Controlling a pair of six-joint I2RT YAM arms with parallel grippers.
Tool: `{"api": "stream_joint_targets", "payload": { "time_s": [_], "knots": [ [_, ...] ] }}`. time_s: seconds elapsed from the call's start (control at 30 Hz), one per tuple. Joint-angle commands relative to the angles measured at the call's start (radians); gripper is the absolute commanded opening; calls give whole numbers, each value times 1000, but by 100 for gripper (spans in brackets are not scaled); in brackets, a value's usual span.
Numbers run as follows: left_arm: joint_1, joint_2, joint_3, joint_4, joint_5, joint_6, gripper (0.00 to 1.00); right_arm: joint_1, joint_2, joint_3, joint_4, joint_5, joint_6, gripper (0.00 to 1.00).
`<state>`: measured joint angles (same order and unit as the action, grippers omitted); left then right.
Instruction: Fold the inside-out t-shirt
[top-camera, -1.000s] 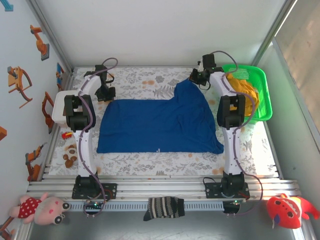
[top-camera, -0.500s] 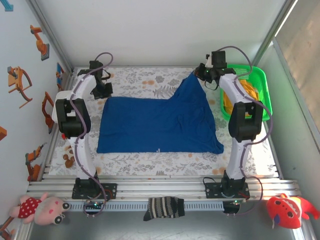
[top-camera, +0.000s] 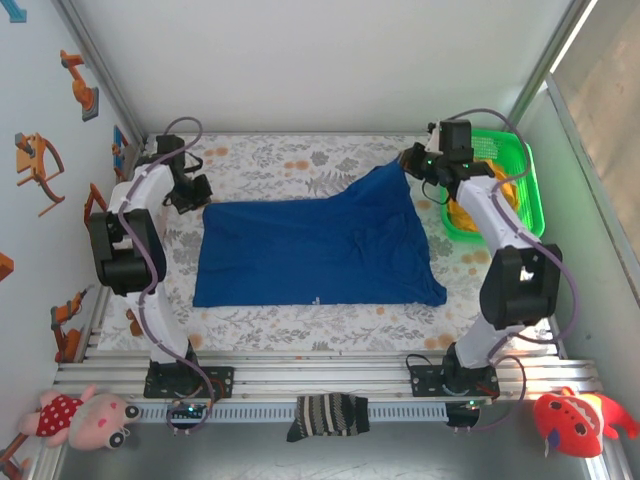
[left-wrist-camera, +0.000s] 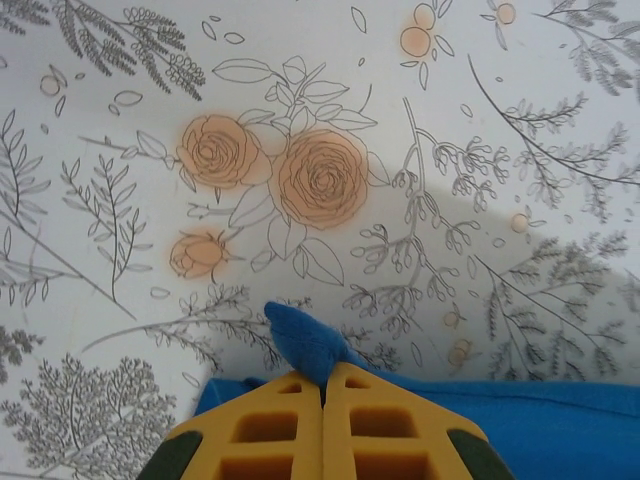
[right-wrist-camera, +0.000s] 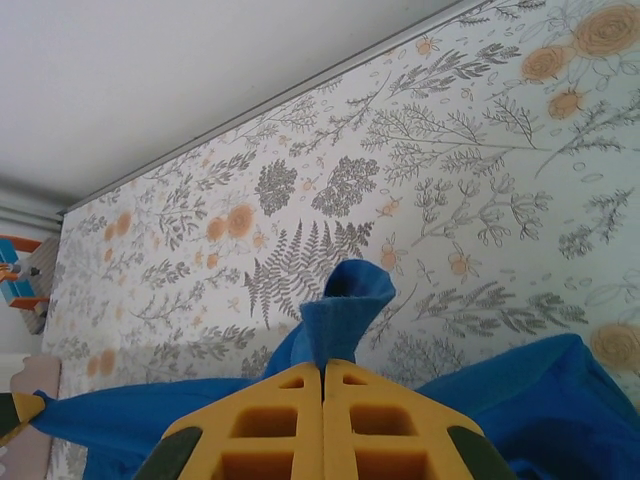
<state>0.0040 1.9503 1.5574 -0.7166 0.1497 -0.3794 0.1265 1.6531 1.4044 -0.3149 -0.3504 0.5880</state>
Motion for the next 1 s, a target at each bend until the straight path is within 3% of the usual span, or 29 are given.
{"api": "stream_joint_targets", "payload": {
  "time_s": [0.0, 0.17, 0.37, 0.67, 0.97],
  "knots": [
    [6, -82, -46, 51, 76, -63, 0, -7, -97, -78, 31, 22, 24, 0],
    [4, -178, -158, 94, 128, -112, 0, -7, -244, -202, 11, 62, 21, 0],
    [5, -287, -294, 113, 110, -130, 0, -7, -399, -336, -22, 80, 38, 0],
    [7, -328, -419, 105, 82, -141, 0, -3, -614, -570, -61, 85, 110, 0],
    [24, -350, -451, 91, 35, -143, 0, -2, -791, -688, -204, 107, 121, 0]
  ]
}}
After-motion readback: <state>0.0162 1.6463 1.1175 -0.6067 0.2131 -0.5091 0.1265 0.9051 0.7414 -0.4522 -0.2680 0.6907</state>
